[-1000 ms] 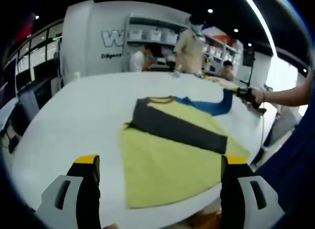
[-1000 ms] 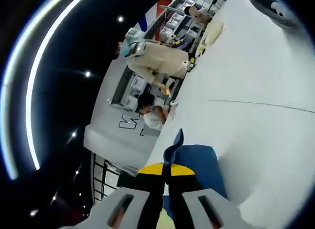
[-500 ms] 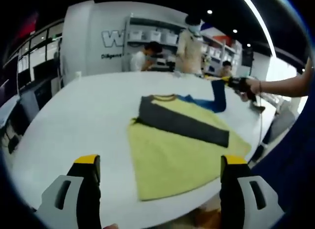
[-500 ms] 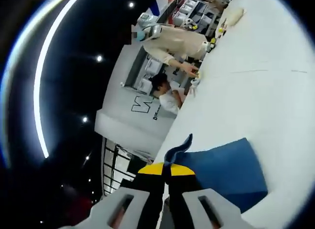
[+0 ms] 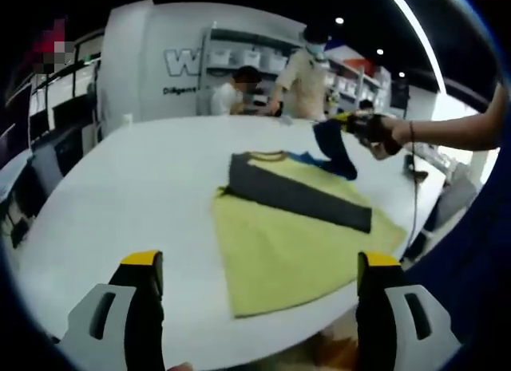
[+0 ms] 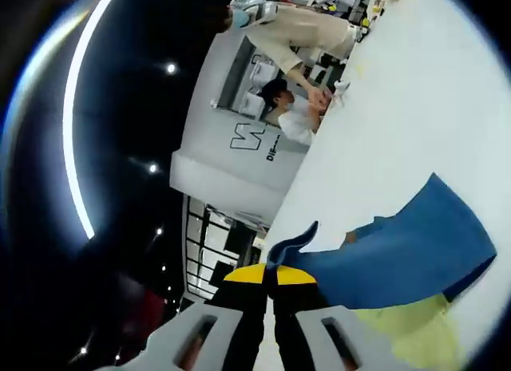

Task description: Fold the garment on the visible template until the final outline fits inside the template.

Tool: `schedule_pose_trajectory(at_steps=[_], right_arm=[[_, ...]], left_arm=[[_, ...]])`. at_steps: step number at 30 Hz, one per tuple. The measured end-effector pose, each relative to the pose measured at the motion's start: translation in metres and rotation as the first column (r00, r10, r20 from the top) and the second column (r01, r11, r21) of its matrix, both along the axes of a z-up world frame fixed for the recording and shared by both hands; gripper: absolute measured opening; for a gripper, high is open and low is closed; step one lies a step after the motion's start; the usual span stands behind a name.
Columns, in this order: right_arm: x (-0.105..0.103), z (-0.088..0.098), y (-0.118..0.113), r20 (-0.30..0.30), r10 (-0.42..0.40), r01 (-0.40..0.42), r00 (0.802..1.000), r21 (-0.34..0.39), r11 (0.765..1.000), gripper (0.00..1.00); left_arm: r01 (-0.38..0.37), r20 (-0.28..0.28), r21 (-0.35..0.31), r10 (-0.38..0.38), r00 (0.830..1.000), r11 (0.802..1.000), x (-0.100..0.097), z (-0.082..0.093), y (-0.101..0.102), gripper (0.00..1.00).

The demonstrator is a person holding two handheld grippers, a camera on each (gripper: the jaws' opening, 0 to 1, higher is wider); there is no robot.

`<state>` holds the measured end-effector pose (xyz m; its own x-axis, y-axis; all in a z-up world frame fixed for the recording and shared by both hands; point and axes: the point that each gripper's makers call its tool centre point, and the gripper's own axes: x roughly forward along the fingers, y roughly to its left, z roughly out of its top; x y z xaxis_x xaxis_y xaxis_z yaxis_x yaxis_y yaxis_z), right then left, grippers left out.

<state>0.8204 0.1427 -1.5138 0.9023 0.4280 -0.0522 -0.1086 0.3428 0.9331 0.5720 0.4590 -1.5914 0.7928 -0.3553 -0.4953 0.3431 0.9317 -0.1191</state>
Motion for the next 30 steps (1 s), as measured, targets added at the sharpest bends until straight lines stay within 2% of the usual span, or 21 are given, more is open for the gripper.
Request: schedule_pose_trajectory(at_steps=[3,5,11,16,17,20,22,24,27,29,30], right_arm=[[-0.002,0.000,0.010,0.000,0.020,-0.020,1.000,0.000,1.000,0.00],[-0.006,-0.002,0.026,-0.004,0.052,-0.052,0.999,0.002,0.999,0.00],[-0.028,-0.008,0.072,-0.009,0.145,-0.145,0.989,0.024,0.989,0.00],[-0.044,-0.016,0.092,-0.014,0.210,-0.209,0.978,0.026,0.978,0.00],[-0.053,-0.017,0.103,-0.015,0.239,-0.239,0.971,0.032,0.971,0.00],[-0.064,-0.021,0.113,-0.016,0.286,-0.286,0.958,0.015,0.958,0.00],[-0.080,-0.025,0.128,-0.019,0.335,-0.335,0.942,0.006,0.942,0.00],[-0.083,-0.026,0.130,-0.019,0.344,-0.344,0.939,0.011,0.939,0.00],[-0.100,-0.031,0.142,-0.023,0.399,-0.399,0.917,-0.010,0.917,0.00],[-0.105,-0.032,0.145,-0.022,0.415,-0.415,0.909,-0.013,0.910,0.00],[-0.115,-0.037,0.151,-0.027,0.460,-0.461,0.887,-0.035,0.887,0.00]], left_arm=[[-0.003,0.001,-0.001,0.003,1.000,1.000,0.000,-0.001,0.003,0.96],[0.001,0.000,-0.006,-0.001,1.000,1.000,-0.002,-0.002,0.004,0.96],[0.014,-0.009,-0.008,-0.014,1.000,1.000,-0.004,-0.007,0.008,0.96],[0.018,-0.009,-0.010,-0.019,1.000,1.000,-0.005,-0.007,0.014,0.96],[0.020,-0.010,-0.010,-0.020,1.000,1.000,-0.005,-0.007,0.015,0.96],[0.024,-0.011,-0.012,-0.025,1.000,1.000,-0.006,-0.008,0.020,0.96],[0.028,-0.014,-0.012,-0.028,1.000,1.000,-0.007,-0.008,0.019,0.96],[0.033,-0.016,-0.012,-0.033,0.999,0.999,-0.008,-0.009,0.020,0.96],[0.037,-0.015,-0.013,-0.038,0.999,0.999,-0.008,-0.009,0.021,0.96],[0.039,-0.015,-0.013,-0.039,0.999,0.999,-0.009,-0.009,0.020,0.96],[0.038,-0.016,-0.012,-0.038,0.999,0.999,-0.009,-0.011,0.022,0.96]])
